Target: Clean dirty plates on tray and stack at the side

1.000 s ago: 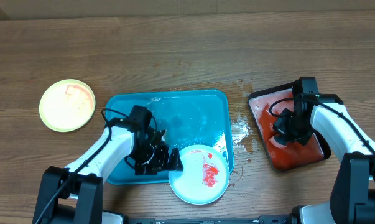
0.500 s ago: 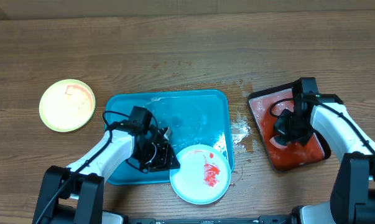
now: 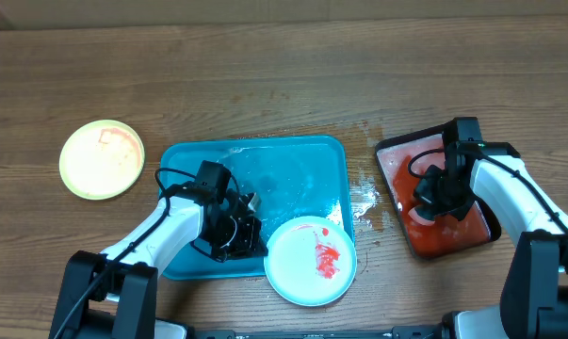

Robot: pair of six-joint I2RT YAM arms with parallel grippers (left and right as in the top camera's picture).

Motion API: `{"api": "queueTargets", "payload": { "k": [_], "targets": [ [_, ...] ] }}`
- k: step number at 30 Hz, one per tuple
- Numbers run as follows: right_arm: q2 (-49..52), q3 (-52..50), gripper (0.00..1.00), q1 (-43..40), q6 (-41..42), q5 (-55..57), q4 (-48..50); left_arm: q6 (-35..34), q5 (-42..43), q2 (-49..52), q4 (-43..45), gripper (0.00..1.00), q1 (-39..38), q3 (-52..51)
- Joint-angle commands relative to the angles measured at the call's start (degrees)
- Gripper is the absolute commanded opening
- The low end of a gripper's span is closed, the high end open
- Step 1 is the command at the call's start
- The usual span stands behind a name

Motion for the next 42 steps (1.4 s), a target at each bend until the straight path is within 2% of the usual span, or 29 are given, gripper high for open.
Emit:
{"api": "queueTargets", "payload": {
  "k": [1, 6, 14, 15, 21, 23, 30, 35, 39, 42],
  "targets": [
    [0.0, 1.0, 0.04, -0.3, -0.1, 0.5, 0.1, -4.9, -5.2, 0.5, 1.1, 0.04, 0.0, -0.5],
    [0.0, 1.0, 0.04, -0.3, -0.1, 0.4, -0.3, -10.2, -15.3, 0.5, 2.8, 0.04, 1.5, -0.3],
    [0.0, 1.0, 0.04, -0.3, -0.3, 0.4, -0.3, -10.5, -16.3, 0.5, 3.0, 0.04, 6.5, 2.0],
    [0.0, 1.0, 0.04, -0.3, -0.3, 0.4, -0.3, -10.2, -16.2, 0.5, 3.0, 0.08, 7.0, 2.4],
    [0.0, 1.0, 0.04, -0.3, -0.3, 0.5, -0.2, -10.3, -14.6, 0.5, 2.6, 0.49, 7.6, 4.1],
    [0.0, 1.0, 0.04, -0.3, -0.3, 0.5, -0.2, -10.3, -13.2, 0.5, 2.7, 0.54, 7.6, 4.2],
    [0.0, 1.0, 0.04, -0.3, -0.3, 0.5, 0.5, -11.8, -3.5, 0.5, 1.1, 0.48, 6.9, 4.2],
    [0.0, 1.0, 0.04, -0.3, -0.3, 0.5, 0.6, -15.5, -5.4, 0.5, -0.7, 0.48, 6.3, 3.9],
    [0.0, 1.0, 0.04, -0.3, -0.5, 0.5, 0.5, -18.7, -8.3, 0.5, -0.9, 0.38, 6.3, 3.5],
    [0.0, 1.0, 0.04, -0.3, -0.5, 0.5, 0.5, -19.6, -10.3, 0.5, -0.9, 0.34, 6.3, 3.5]
  ]
}}
